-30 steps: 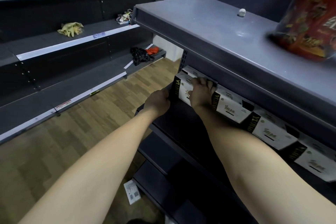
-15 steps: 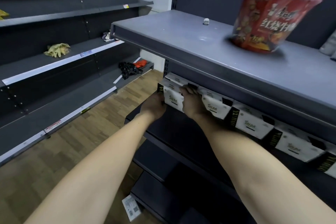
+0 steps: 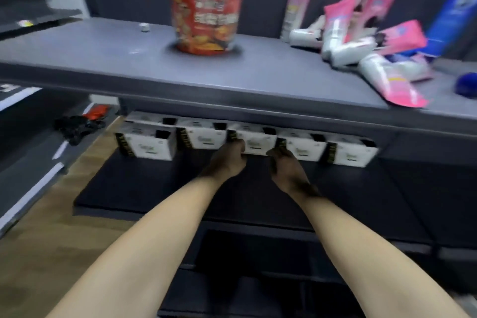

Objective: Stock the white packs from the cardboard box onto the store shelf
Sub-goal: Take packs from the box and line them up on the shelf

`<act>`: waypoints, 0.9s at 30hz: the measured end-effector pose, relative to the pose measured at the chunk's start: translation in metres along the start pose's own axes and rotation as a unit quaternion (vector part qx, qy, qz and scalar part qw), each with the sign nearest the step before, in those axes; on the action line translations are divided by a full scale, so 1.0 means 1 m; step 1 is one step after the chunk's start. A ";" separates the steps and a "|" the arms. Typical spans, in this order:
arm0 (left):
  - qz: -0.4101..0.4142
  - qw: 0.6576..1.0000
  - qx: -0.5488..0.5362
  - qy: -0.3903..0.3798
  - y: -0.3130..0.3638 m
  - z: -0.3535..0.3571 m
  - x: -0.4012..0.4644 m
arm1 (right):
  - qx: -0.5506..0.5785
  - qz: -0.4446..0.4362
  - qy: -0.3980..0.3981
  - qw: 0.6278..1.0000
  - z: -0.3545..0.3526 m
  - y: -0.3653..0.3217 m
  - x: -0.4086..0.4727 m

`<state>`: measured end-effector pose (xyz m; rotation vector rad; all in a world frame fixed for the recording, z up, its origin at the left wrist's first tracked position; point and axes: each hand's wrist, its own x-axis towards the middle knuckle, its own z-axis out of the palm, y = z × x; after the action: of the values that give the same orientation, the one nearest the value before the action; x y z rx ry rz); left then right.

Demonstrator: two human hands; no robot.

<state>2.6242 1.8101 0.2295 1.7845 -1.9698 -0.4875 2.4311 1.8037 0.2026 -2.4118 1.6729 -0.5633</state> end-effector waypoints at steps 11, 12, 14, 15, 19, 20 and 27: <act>0.223 0.956 -0.083 -0.170 0.245 0.152 0.004 | 0.014 0.346 0.134 0.928 -0.111 0.201 -0.186; 0.236 0.949 -0.088 -0.190 0.265 0.163 -0.001 | 0.026 0.393 0.163 0.904 -0.120 0.212 -0.208; 0.259 0.935 -0.085 -0.226 0.300 0.186 -0.010 | 0.023 0.450 0.218 0.866 -0.135 0.230 -0.249; 0.269 0.930 -0.076 -0.237 0.315 0.197 -0.015 | 0.017 0.465 0.232 0.854 -0.138 0.239 -0.268; 0.308 0.913 -0.044 -0.264 0.361 0.243 -0.039 | 0.014 0.519 0.204 0.830 -0.125 0.277 -0.343; 0.318 0.908 -0.025 -0.273 0.371 0.254 -0.047 | 0.018 0.530 0.190 0.826 -0.119 0.284 -0.359; 0.356 0.858 0.098 -0.356 0.414 0.335 -0.103 | 0.061 0.576 0.064 0.813 -0.078 0.324 -0.441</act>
<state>2.1040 1.9466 0.1582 0.8481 -3.0695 -0.7648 1.9836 2.1008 0.0704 -0.8908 2.5669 -0.5475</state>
